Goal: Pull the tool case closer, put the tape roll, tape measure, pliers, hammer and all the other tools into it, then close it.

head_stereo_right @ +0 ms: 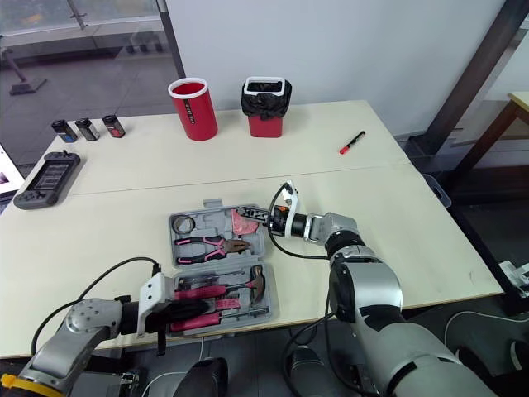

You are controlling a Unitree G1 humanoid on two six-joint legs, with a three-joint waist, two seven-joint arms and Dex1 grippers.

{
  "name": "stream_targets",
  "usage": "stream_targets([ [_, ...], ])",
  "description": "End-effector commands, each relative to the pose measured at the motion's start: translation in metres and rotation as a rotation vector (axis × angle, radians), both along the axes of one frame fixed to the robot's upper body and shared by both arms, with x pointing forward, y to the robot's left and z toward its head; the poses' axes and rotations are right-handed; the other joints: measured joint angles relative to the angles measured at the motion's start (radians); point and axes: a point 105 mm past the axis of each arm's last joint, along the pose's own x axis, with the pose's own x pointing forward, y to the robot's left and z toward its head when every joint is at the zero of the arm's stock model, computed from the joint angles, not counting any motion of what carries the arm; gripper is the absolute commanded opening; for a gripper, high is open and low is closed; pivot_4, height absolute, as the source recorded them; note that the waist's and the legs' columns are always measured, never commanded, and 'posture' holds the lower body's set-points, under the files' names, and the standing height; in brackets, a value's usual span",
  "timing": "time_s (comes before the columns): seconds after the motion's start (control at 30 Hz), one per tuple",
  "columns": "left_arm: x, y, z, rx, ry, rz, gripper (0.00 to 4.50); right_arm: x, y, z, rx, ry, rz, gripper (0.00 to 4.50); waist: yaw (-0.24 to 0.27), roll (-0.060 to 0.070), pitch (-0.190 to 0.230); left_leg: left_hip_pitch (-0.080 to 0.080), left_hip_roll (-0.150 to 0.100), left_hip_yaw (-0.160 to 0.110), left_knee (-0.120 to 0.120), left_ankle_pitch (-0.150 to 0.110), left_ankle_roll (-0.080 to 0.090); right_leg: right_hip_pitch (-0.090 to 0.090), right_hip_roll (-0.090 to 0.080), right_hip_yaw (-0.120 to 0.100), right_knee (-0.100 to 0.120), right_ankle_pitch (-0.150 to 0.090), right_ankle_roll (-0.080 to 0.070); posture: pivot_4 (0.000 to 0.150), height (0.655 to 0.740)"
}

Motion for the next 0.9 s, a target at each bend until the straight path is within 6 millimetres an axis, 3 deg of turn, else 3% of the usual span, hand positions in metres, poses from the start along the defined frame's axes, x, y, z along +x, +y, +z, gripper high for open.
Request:
stream_targets([
  [0.03, 0.014, 0.032, 0.041, -0.164, -0.116, 0.202, 0.00, 0.001, 0.001, 0.033, 0.108, -0.083, 0.063, 4.47, 0.000, -0.001, 0.000, -0.002, 0.000, 0.000, 0.001, 0.000, 0.000, -0.002, 0.000, 0.000, 0.000, 0.000, 0.000, 0.150, 0.7400],
  [0.1, 0.014, 0.046, 0.055, -0.210, -0.139, 0.266, 0.00, -0.001, 0.001, 0.037, 0.134, -0.084, 0.084, 4.47, 0.001, -0.001, 0.000, -0.005, 0.000, 0.000, 0.002, 0.000, 0.000, -0.004, 0.000, 0.000, 0.001, 0.000, 0.000, 0.150, 0.7400],
  [0.2, 0.007, 0.100, 0.073, -0.230, -0.175, 0.498, 0.00, -0.010, 0.004, 0.041, 0.178, -0.109, 0.159, 4.47, -0.004, -0.001, 0.000, -0.006, 0.000, 0.000, 0.002, 0.000, 0.000, -0.004, 0.000, 0.000, 0.000, 0.000, 0.000, 0.150, 0.7400],
  [0.3, -0.009, 0.129, 0.077, -0.174, -0.175, 0.607, 0.00, -0.020, 0.001, 0.047, 0.213, -0.150, 0.255, 4.47, -0.009, -0.001, 0.001, -0.006, 0.000, 0.000, 0.001, 0.000, 0.000, -0.005, 0.000, 0.000, 0.000, 0.000, 0.000, 0.150, 0.7400],
  [0.4, -0.024, 0.135, 0.079, -0.171, -0.154, 0.625, 0.00, -0.035, -0.006, 0.047, 0.202, -0.204, 0.364, 4.47, 0.000, 0.000, 0.001, -0.008, 0.000, 0.000, 0.001, 0.000, 0.000, -0.006, 0.000, -0.001, 0.000, -0.001, 0.001, 0.150, 0.7400],
  [0.53, -0.043, 0.127, 0.082, -0.140, -0.159, 0.567, 0.00, -0.068, -0.016, 0.046, 0.081, -0.301, 0.525, 4.47, 0.014, -0.001, 0.000, -0.011, 0.000, -0.001, 0.004, 0.000, -0.001, -0.007, -0.001, -0.001, -0.002, -0.001, 0.001, 0.150, 0.7400],
  [0.7, -0.047, 0.125, 0.075, -0.068, -0.103, 0.560, 0.00, -0.109, -0.041, 0.054, -0.018, -0.414, 0.656, 4.47, 0.025, -0.001, 0.001, -0.012, -0.001, 0.000, 0.004, -0.001, -0.001, -0.008, -0.002, -0.001, -0.004, -0.001, 0.001, 0.150, 0.7400],
  [0.9, -0.033, 0.126, 0.077, 0.075, -0.156, 0.574, 0.00, -0.100, -0.087, 0.043, -0.315, -0.624, 0.509, 4.47, 0.026, -0.002, 0.000, -0.011, 0.000, 0.000, 0.005, -0.001, -0.001, -0.010, -0.001, -0.001, -0.005, -0.001, 0.001, 0.150, 0.7400],
])
